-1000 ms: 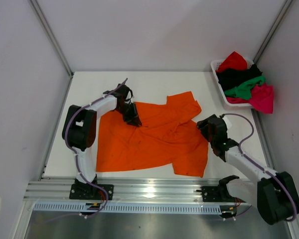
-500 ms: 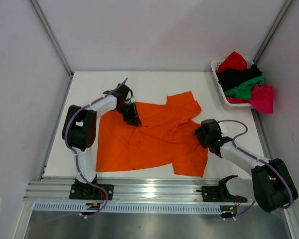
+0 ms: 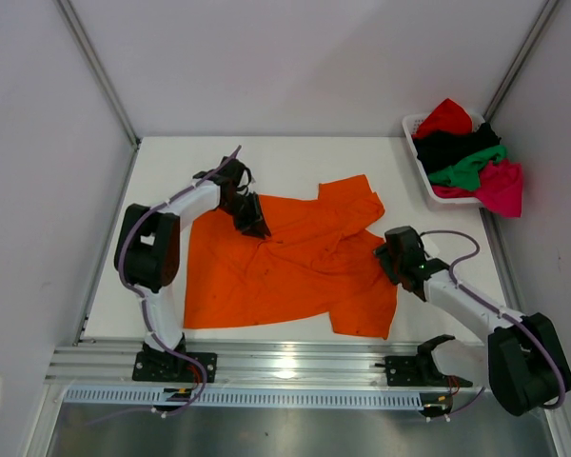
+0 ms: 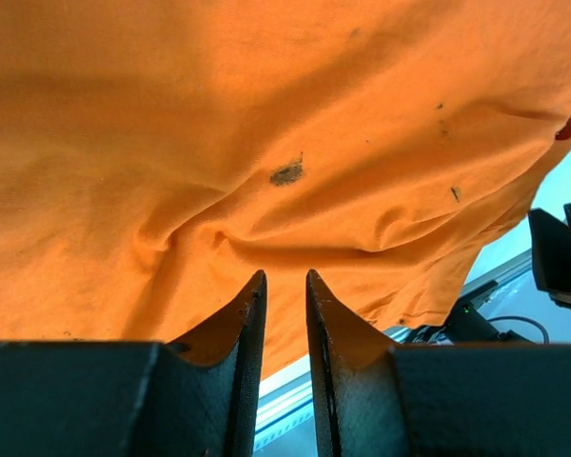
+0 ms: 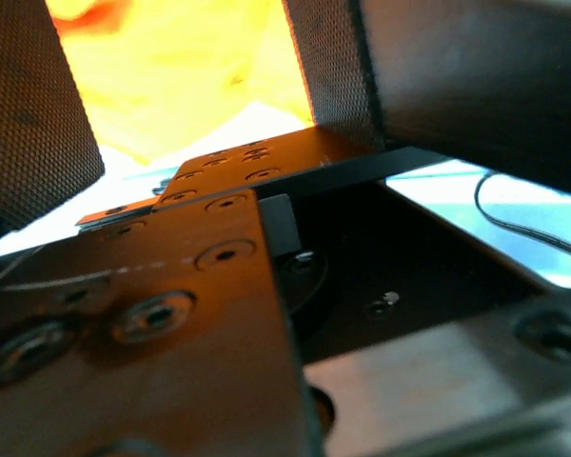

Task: Fold and stack the t-shirts
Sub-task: Fold the tshirt

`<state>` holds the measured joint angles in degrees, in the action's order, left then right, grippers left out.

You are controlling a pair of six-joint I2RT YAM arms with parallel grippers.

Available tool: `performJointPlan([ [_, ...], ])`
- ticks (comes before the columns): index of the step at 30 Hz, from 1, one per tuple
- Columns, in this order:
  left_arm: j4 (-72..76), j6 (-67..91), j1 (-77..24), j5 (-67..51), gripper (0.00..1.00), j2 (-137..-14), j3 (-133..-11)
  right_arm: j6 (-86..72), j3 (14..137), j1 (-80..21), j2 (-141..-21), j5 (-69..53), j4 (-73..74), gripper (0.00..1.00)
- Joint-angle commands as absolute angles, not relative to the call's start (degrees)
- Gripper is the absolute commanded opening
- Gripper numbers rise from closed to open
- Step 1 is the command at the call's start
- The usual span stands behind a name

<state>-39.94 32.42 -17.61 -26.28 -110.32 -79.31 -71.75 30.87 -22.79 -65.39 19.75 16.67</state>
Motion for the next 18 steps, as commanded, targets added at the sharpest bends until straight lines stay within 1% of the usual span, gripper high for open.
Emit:
performJointPlan([
  [1,-39.29,31.90,-17.14,-28.30,0.26,-106.96,-80.95,-67.76,32.25,-23.99,-67.67,20.30,10.72,0.61],
  [8,-39.20,31.82,-17.23,-28.39,0.26,-107.32,-80.68,-68.46,34.45,-23.91,-74.17,18.90,11.86,0.62],
  [14,-39.29,31.73,-17.14,-28.39,0.26,-106.79,-80.68,-76.10,37.61,-23.64,-80.58,17.23,20.72,0.61],
  [18,-39.37,31.64,-17.14,-28.39,0.26,-106.09,-80.51,-80.59,38.32,-23.64,-82.35,15.65,23.46,0.61],
])
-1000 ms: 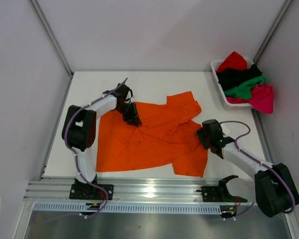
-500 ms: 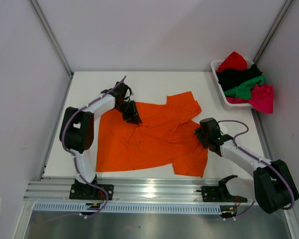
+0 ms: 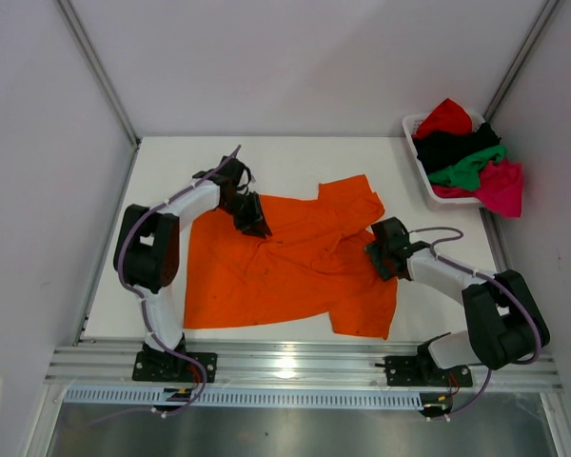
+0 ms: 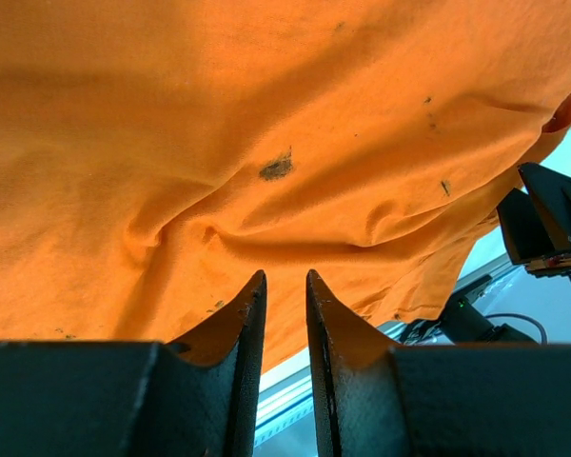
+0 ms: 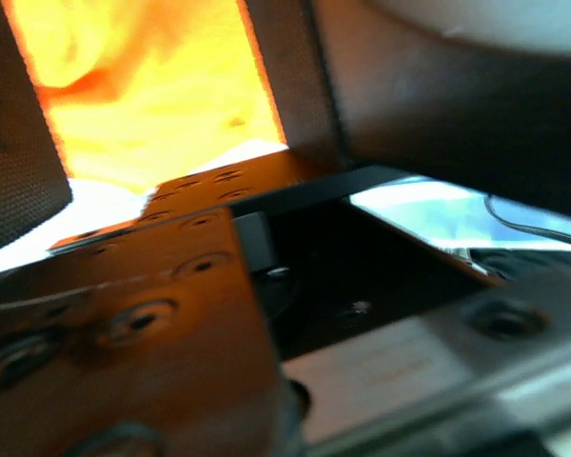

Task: Fold and stack the t-shirts
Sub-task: Fold the tshirt

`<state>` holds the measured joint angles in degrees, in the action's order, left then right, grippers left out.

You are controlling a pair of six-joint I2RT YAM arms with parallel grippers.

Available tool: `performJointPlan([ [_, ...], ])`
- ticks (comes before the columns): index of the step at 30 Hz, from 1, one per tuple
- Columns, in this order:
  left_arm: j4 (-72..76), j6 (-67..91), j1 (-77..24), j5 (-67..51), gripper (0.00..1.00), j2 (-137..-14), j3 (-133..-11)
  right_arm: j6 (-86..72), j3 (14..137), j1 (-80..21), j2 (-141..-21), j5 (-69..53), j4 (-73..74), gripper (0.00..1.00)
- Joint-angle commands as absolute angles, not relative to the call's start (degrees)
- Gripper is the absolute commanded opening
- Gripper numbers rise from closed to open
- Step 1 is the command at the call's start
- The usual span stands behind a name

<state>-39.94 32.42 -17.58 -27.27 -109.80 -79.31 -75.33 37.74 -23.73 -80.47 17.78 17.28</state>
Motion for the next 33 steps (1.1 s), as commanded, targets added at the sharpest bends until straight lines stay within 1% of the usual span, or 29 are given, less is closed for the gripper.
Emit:
performJointPlan([
  [1,-39.37,31.55,-17.05,-28.39,0.26,-105.91,-80.42,-82.60,38.41,-23.73,-82.53,15.47,24.77,0.61],
  [5,-39.38,31.55,-16.96,-28.30,0.26,-105.38,-80.07,-87.26,38.15,-23.82,-81.74,16.17,28.91,0.62],
  [12,-39.20,31.55,-16.70,-28.48,0.26,-105.38,-80.24,-92.19,35.95,-23.82,-75.59,17.93,34.62,0.62],
  [22,-39.11,31.64,-16.44,-28.74,0.26,-105.29,-79.98,-94.13,32.52,-23.82,-66.98,20.30,39.99,0.61],
  [26,-38.67,31.82,-16.44,-29.09,0.26,-105.38,-79.72,-90.81,32.52,-23.91,-64.52,21.79,38.77,0.61],
  [27,-38.58,31.90,-16.44,-29.18,0.26,-105.38,-79.54,-87.66,32.52,-23.99,-63.99,21.88,34.06,0.60],
  [28,-38.50,31.90,-16.44,-29.44,0.26,-105.47,-79.54,-83.10,32.87,-24.43,-63.38,22.58,32.53,0.60],
  [29,-38.50,31.90,-16.44,-29.36,0.26,-105.47,-79.45,-82.80,33.31,-25.04,-62.24,23.98,32.26,0.60],
  [31,-39.11,31.64,-16.44,-28.83,0.26,-105.38,-79.45,-84.28,34.80,-26.19,-61.18,28.36,37.15,0.60],
  [33,-39.29,31.47,-16.35,-28.30,0.26,-105.29,-79.37,-87.71,36.30,-26.46,-59.08,30.05,42.42,0.61],
])
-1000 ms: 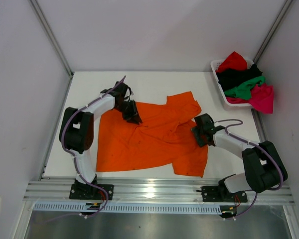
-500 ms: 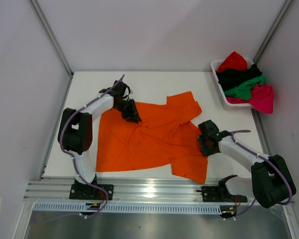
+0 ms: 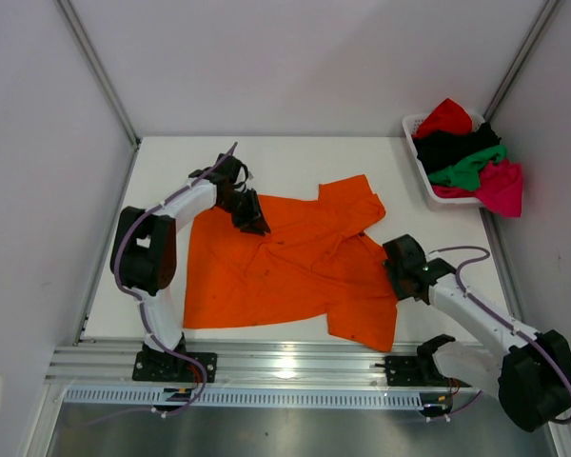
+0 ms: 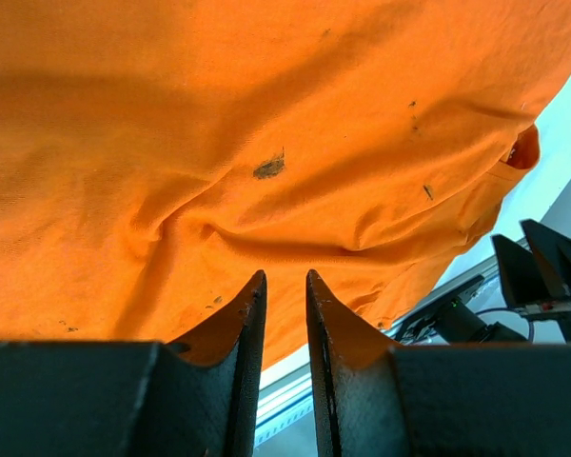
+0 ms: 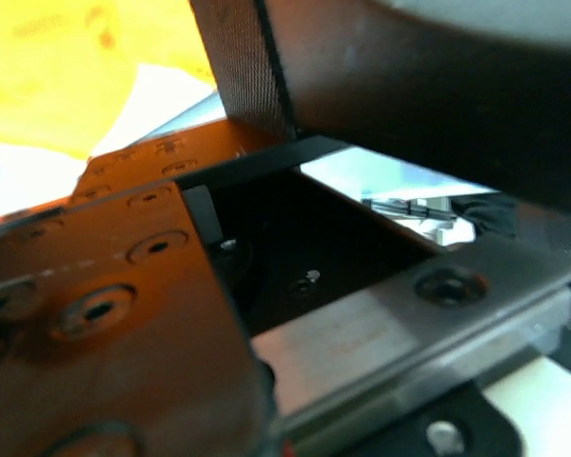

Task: Fold and stack the t-shirts
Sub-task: Fold the tshirt

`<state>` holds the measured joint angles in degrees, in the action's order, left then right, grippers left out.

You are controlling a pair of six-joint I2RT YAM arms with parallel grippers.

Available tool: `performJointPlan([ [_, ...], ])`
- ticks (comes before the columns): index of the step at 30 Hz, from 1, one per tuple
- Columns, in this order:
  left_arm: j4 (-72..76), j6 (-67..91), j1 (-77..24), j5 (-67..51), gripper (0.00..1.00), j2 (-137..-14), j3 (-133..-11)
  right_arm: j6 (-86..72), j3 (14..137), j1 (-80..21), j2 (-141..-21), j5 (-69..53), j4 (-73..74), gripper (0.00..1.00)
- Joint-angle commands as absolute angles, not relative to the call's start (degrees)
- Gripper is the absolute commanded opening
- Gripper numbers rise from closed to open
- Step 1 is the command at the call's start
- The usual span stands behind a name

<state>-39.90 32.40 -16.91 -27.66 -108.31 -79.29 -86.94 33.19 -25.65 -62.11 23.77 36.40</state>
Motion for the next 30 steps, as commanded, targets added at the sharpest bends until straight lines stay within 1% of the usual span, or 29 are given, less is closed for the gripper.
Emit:
performJointPlan([
  [1,-39.11,31.55,-16.35,-28.21,0.26,-105.21,-79.28,-88.06,36.12,-26.46,-58.19,30.49,43.32,0.61],
  [5,-38.41,32.08,-16.35,-29.35,0.27,-105.38,-79.72,-87.89,32.62,-26.63,-53.71,29.44,42.11,0.60],
  [9,-38.67,32.08,-16.35,-29.53,0.26,-105.82,-79.80,-83.69,31.12,-26.80,-52.56,29.44,34.31,0.60],
  [12,-38.67,32.08,-16.26,-29.44,0.26,-105.73,-79.81,-81.04,30.41,-26.89,-53.78,29.44,28.16,0.60],
  [16,-38.76,32.08,-16.26,-29.44,0.26,-105.56,-79.72,-75.25,30.24,-26.89,-58.25,27.17,20.32,0.60],
  [20,-38.67,32.08,-16.26,-29.36,0.27,-105.73,-79.81,-72.69,30.41,-27.07,-62.48,25.58,13.47,0.60],
  [30,-38.94,31.90,-16.26,-29.44,0.26,-105.73,-79.98,-72.51,30.67,-26.98,-75.74,24.70,6.68,0.60],
])
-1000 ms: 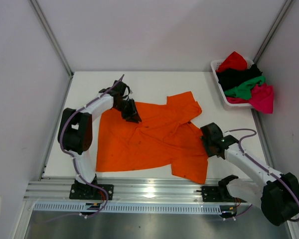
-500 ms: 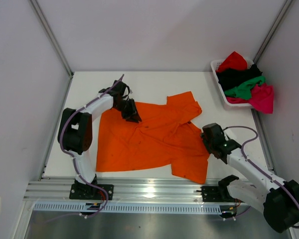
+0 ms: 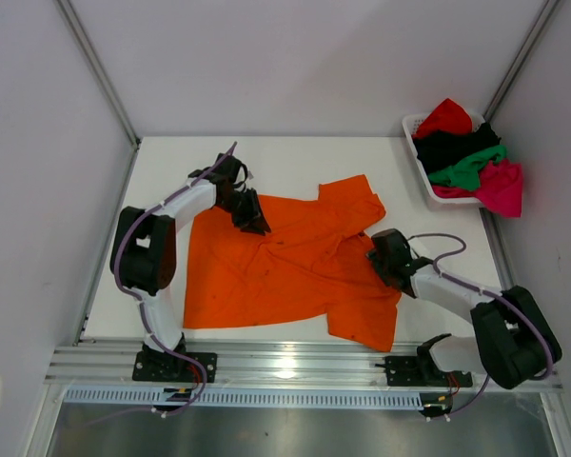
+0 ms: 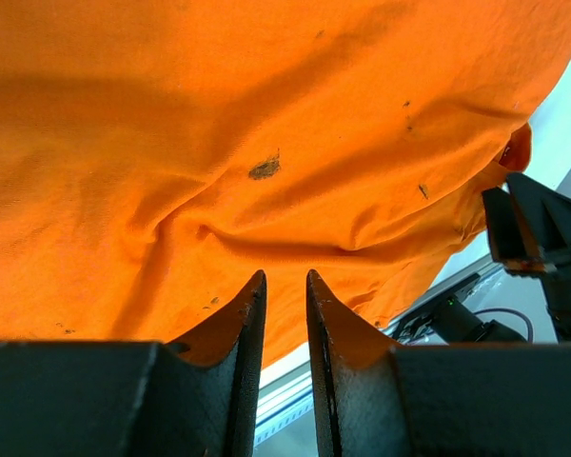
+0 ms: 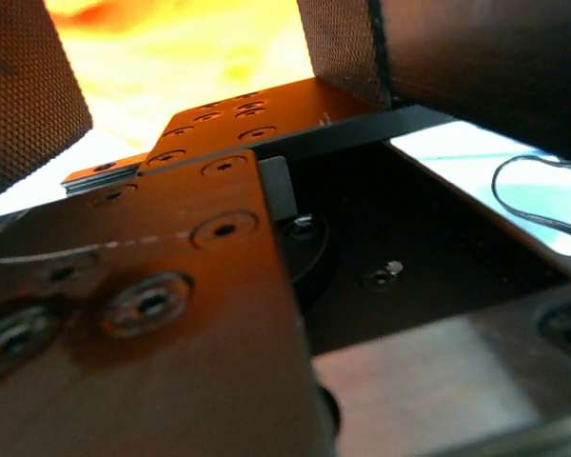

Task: Fold and stack the t-shirts
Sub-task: Fold the tshirt

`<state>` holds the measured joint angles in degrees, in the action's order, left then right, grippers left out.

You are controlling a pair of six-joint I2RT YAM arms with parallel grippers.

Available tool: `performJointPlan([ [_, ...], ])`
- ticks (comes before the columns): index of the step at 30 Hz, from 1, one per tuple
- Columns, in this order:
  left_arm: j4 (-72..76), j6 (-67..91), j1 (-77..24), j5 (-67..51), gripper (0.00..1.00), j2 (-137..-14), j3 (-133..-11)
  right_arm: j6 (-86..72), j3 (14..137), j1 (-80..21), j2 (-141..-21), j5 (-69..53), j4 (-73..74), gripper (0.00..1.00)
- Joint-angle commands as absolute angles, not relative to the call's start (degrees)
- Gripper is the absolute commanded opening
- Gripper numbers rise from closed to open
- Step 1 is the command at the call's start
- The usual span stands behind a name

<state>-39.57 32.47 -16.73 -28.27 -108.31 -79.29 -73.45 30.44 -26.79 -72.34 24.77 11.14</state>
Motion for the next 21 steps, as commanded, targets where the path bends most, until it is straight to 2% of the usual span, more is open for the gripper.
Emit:
performJointPlan([
  [1,-38.94,31.90,-16.26,-29.44,0.26,-105.65,-80.07,-72.34,30.67,-27.07,-76.72,24.70,6.16,0.60],
  [10,-39.11,31.73,-16.26,-29.18,0.26,-104.85,-79.63,-74.62,31.47,-27.07,-80.60,27.77,8.87,0.60],
  [21,-39.20,31.64,-16.17,-28.92,0.26,-104.85,-79.45,-75.14,30.67,-27.07,-73.93,31.19,15.81,0.60],
])
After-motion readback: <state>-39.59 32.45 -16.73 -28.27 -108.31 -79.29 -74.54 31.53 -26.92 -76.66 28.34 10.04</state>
